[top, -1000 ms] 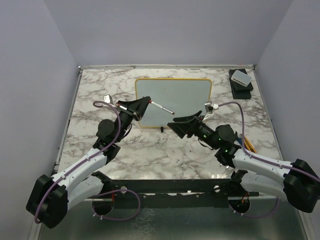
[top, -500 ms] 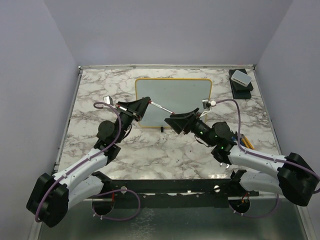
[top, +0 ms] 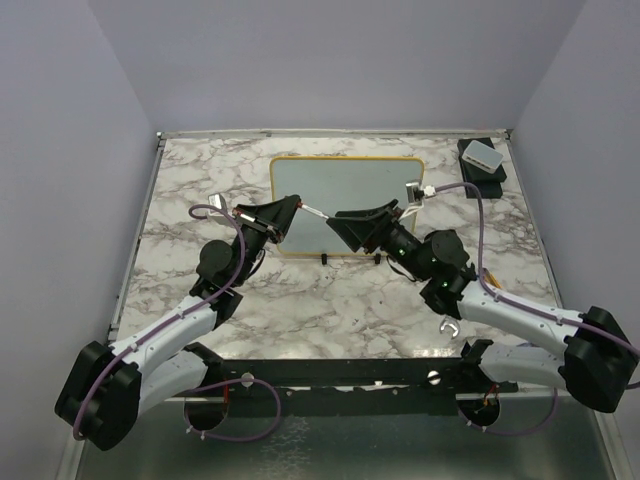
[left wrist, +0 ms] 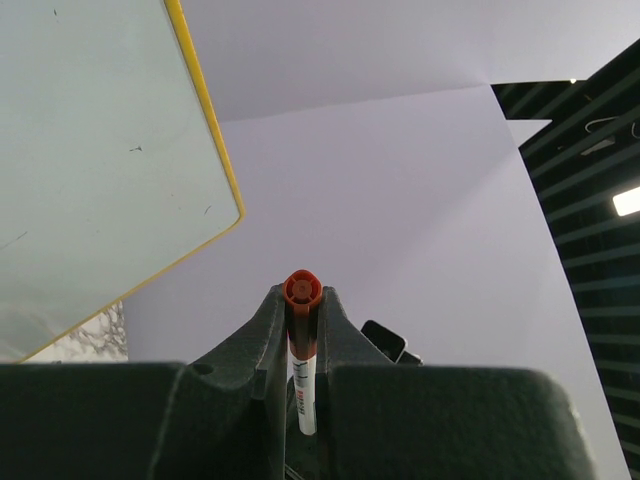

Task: Write a sentence on the whiteboard
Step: Hold the whiteboard marker.

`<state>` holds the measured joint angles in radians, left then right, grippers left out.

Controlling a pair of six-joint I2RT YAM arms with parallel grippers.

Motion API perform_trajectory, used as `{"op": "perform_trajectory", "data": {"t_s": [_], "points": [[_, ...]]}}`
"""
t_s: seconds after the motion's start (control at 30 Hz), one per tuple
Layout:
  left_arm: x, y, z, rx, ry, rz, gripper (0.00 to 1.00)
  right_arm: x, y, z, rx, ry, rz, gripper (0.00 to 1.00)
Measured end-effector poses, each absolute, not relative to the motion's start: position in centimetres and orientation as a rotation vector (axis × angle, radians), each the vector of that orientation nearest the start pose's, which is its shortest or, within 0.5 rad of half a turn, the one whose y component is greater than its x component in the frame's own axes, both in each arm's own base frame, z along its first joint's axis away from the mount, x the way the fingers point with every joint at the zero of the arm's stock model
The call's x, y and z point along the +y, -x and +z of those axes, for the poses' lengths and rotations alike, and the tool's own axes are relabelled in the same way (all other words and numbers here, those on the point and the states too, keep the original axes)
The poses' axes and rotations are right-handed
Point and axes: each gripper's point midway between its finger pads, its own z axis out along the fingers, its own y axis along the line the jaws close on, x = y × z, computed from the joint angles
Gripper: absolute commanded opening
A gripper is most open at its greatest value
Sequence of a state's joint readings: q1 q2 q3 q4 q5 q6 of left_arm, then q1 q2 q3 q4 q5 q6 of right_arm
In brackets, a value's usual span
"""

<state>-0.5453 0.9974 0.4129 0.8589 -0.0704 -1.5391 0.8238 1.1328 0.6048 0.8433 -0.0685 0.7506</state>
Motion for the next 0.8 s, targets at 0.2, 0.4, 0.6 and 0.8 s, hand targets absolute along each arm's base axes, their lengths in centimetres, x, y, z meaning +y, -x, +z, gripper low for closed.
{"op": "perform_trajectory", "data": {"t_s": [0.2, 0.4, 0.6, 0.8], "points": [[-21.0, -29.0, 31.7, 1.296, 0.780, -1.692, 0.00, 32.6, -24.6, 32.3, 1.430, 0.118, 1.372, 0.53], [-21.0, -29.1, 31.6, 1.298, 0.773, -1.684, 0.00, 33.6, -25.4, 32.0, 1.478, 0.120, 1.364, 0.44], [-21.0, -29.1, 31.5, 1.301, 0.771, -1.680, 0.00, 34.2, -25.9, 31.8, 1.520, 0.119, 1.354, 0.39], [-21.0, -29.1, 31.5, 1.305, 0.758, -1.665, 0.00, 34.4, -26.1, 30.9, 1.572, 0.115, 1.340, 0.36]]}}
